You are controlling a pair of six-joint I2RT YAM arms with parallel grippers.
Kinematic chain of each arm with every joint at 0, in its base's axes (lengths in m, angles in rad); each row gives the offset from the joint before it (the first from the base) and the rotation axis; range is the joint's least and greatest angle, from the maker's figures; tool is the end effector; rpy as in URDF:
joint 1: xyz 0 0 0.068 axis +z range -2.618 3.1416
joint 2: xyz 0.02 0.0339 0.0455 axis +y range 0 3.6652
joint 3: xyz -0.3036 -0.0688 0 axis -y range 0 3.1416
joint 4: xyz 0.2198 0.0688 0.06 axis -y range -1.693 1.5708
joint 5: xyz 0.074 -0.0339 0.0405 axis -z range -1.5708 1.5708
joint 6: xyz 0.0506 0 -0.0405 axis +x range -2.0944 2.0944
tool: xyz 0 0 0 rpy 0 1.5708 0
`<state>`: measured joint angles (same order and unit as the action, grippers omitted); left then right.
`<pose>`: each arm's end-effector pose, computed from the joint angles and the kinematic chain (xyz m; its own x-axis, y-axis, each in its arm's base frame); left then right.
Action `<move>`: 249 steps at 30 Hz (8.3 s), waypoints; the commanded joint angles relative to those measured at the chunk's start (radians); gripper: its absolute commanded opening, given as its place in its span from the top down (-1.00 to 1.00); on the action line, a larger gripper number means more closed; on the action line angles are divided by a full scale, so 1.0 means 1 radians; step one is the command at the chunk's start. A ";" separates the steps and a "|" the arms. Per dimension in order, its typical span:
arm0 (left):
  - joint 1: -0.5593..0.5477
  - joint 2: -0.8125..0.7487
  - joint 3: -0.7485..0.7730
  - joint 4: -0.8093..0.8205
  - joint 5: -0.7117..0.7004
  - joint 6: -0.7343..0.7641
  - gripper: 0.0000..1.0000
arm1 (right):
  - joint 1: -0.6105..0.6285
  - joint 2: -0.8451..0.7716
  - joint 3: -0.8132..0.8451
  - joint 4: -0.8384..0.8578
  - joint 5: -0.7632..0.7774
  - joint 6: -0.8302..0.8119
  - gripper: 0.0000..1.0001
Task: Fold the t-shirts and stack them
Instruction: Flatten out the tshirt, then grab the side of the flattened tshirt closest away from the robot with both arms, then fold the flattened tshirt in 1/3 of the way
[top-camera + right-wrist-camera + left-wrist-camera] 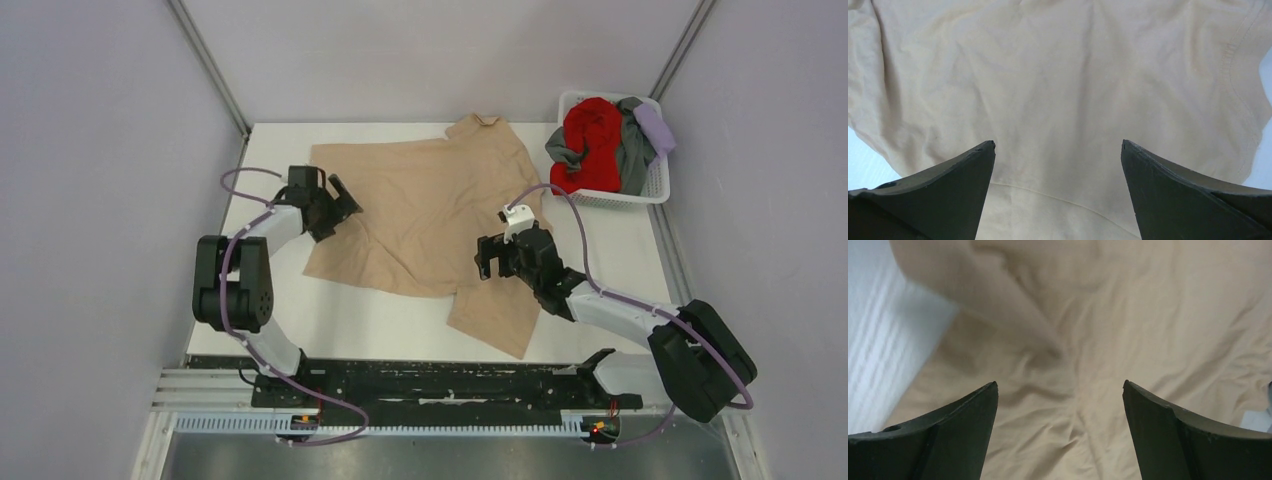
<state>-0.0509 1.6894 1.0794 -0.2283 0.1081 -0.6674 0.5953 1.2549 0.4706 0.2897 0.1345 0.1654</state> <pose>0.3528 -0.0234 0.2458 -0.6591 -0.5826 -0.4756 -0.3633 0.8004 -0.4769 0.1967 0.1250 0.2304 -0.4631 -0.1166 -0.8786 -0.3870 0.9184 0.0821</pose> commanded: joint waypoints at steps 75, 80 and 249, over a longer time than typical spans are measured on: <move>-0.044 -0.458 -0.540 -0.368 -0.531 -0.660 0.08 | 0.003 -0.344 -0.121 -0.419 -0.054 -0.027 -0.97; -0.045 -0.391 -0.518 -0.352 -0.529 -0.638 0.57 | 0.004 -0.351 -0.118 -0.425 -0.056 -0.025 -0.97; 0.048 0.029 0.287 -0.500 -0.434 -0.052 -0.99 | -0.229 0.656 1.113 -0.588 -0.259 -0.510 -0.72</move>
<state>-0.0441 1.5242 1.1938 -0.5644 -0.2413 -0.8135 0.4232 1.6989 1.2839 -0.1467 -0.0467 -0.1635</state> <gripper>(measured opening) 0.994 0.904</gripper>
